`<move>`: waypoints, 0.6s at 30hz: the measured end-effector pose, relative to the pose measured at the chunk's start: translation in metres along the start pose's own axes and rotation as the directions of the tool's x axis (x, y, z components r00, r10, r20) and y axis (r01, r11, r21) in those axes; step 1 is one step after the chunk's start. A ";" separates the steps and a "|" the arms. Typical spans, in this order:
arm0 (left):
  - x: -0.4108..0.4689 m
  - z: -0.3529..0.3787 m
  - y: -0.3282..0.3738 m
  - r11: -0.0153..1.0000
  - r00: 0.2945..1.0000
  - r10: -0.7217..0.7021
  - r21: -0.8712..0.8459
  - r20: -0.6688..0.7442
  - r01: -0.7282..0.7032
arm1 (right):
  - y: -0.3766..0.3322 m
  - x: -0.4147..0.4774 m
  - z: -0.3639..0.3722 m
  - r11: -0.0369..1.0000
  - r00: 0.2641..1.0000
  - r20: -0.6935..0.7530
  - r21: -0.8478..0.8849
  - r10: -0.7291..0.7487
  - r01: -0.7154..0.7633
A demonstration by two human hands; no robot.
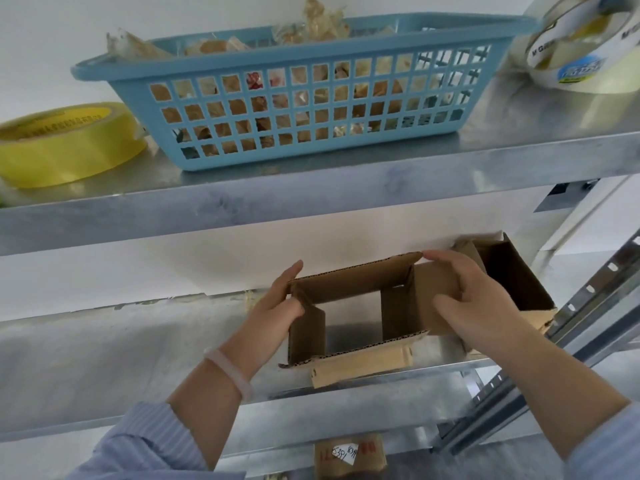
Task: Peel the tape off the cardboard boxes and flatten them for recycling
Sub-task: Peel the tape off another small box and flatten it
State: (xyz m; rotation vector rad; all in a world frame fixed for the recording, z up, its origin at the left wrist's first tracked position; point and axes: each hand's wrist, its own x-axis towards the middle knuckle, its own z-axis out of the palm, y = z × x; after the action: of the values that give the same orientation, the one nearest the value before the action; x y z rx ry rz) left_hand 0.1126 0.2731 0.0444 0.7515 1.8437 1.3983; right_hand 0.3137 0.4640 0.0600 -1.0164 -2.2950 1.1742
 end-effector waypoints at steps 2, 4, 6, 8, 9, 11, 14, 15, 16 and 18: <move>-0.007 -0.001 0.002 0.994 0.994 0.107 -0.019 -0.008 -0.107 | 0.009 -0.005 -0.002 0.998 0.997 -0.069 0.054 -0.030 0.034; -0.013 -0.001 -0.001 0.971 0.978 0.206 0.117 0.025 -0.208 | 0.019 -0.011 -0.002 0.990 0.993 -0.110 0.122 -0.051 0.065; -0.014 -0.001 -0.013 0.920 0.963 0.234 0.290 0.133 -0.264 | 0.030 -0.019 0.004 0.991 0.994 -0.098 0.121 -0.053 0.065; -0.015 0.001 -0.030 0.863 0.945 0.194 0.414 0.262 -0.291 | 0.043 -0.026 0.013 0.998 0.998 -0.057 0.068 -0.008 0.012; -0.015 0.002 -0.040 0.833 0.933 0.173 0.459 0.315 -0.309 | 0.050 -0.027 0.019 0.998 0.999 -0.030 0.057 0.043 -0.041; -0.016 0.008 -0.061 0.726 0.905 0.125 0.584 0.406 -0.363 | 0.064 -0.029 0.032 0.986 0.987 0.042 0.057 0.153 -0.156; -0.016 0.024 -0.088 0.497 0.865 0.067 0.735 0.497 -0.461 | 0.075 -0.029 0.044 0.973 0.978 0.104 -0.166 0.181 -0.162; -0.014 0.030 -0.093 0.463 0.862 0.071 0.749 0.502 -0.474 | 0.079 -0.028 0.047 0.950 0.976 0.110 -0.271 0.188 -0.153; -0.011 0.036 -0.096 0.444 0.863 0.077 0.758 0.499 -0.478 | 0.083 -0.026 0.050 0.920 0.972 0.116 -0.362 0.206 -0.152; -0.003 0.047 -0.100 0.427 0.878 0.070 0.781 0.474 -0.456 | 0.092 -0.023 0.056 0.870 0.954 0.121 -0.454 0.274 -0.192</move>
State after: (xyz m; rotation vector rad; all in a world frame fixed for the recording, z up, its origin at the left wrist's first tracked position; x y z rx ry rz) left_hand 0.1485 0.2722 -0.0607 1.7773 2.1090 0.2297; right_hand 0.3353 0.4529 -0.0476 -1.4365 -2.7191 0.8752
